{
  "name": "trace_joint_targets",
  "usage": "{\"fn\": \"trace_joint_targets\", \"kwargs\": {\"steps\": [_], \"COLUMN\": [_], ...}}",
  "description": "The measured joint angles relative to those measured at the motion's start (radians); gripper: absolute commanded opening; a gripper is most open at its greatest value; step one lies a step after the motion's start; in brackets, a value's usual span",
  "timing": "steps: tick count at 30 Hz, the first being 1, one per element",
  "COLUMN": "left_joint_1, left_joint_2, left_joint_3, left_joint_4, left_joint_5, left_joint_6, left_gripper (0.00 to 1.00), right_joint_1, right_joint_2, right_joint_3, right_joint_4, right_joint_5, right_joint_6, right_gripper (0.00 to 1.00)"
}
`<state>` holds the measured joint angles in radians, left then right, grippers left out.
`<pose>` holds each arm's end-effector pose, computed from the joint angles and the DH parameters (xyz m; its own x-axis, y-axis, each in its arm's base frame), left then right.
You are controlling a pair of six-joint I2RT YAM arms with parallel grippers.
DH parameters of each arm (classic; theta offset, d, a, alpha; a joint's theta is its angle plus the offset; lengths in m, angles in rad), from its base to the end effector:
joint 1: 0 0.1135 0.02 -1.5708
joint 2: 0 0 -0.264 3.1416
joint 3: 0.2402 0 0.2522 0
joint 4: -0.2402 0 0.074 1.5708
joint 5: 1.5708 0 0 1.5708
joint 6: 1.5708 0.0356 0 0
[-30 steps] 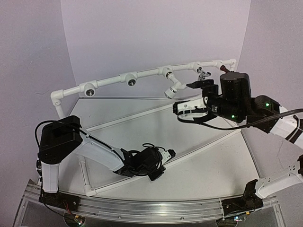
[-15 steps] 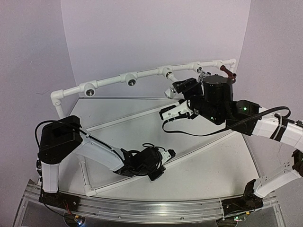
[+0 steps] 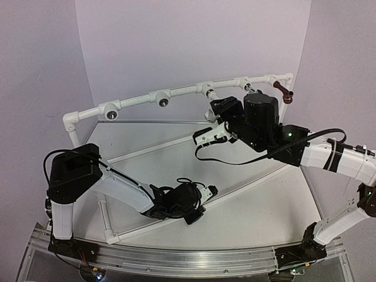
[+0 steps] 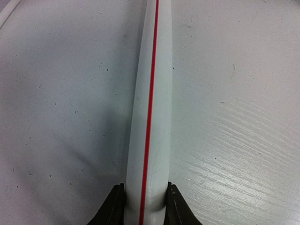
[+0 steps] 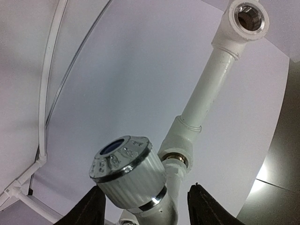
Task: Install the water faucets
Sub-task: Screw the water faucet onto the adaptor.
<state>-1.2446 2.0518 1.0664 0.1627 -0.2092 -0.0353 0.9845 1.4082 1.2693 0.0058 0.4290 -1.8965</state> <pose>0.1357 -0.3780 0.0968 -0.2658 0.6781 -0.6852 0.8725 0.4715 0.1281 0.1969 0.2697 0.3854 0.5251 -0.7667 0.3694 0.0998 -0.3756 -0.9214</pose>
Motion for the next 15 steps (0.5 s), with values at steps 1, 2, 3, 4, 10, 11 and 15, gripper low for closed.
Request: {"fn": "trace_joint_targets", "kwargs": {"steps": [1,2,3,4,10,11,15], "left_joint_1": [0.0,0.0,0.0,0.0,0.0,0.0,0.0], "left_joint_2": [0.0,0.0,0.0,0.0,0.0,0.0,0.0], "left_joint_3": [0.0,0.0,0.0,0.0,0.0,0.0,0.0], "left_joint_4": [0.0,0.0,0.0,0.0,0.0,0.0,0.0], "left_joint_5": [0.0,0.0,0.0,0.0,0.0,0.0,0.0], "left_joint_6": [0.0,0.0,0.0,0.0,0.0,0.0,0.0], "left_gripper": [0.0,0.0,0.0,0.0,0.0,0.0,0.0], "right_joint_1": [-0.006,-0.011,-0.015,-0.018,-0.031,-0.032,-0.033], "right_joint_2": [0.0,0.0,0.0,0.0,0.006,0.01,0.02], "right_joint_3": [0.0,-0.001,-0.003,-0.004,-0.009,-0.011,-0.033], "right_joint_4": [0.012,0.022,0.032,0.039,0.067,0.077,0.143], "right_joint_5": [0.0,-0.001,-0.001,-0.001,-0.005,-0.004,-0.003], "right_joint_6": [-0.004,-0.007,-0.01,-0.013,-0.017,-0.017,-0.012], "right_gripper": [0.6,0.59,0.57,0.56,0.46,0.45,0.37]}}
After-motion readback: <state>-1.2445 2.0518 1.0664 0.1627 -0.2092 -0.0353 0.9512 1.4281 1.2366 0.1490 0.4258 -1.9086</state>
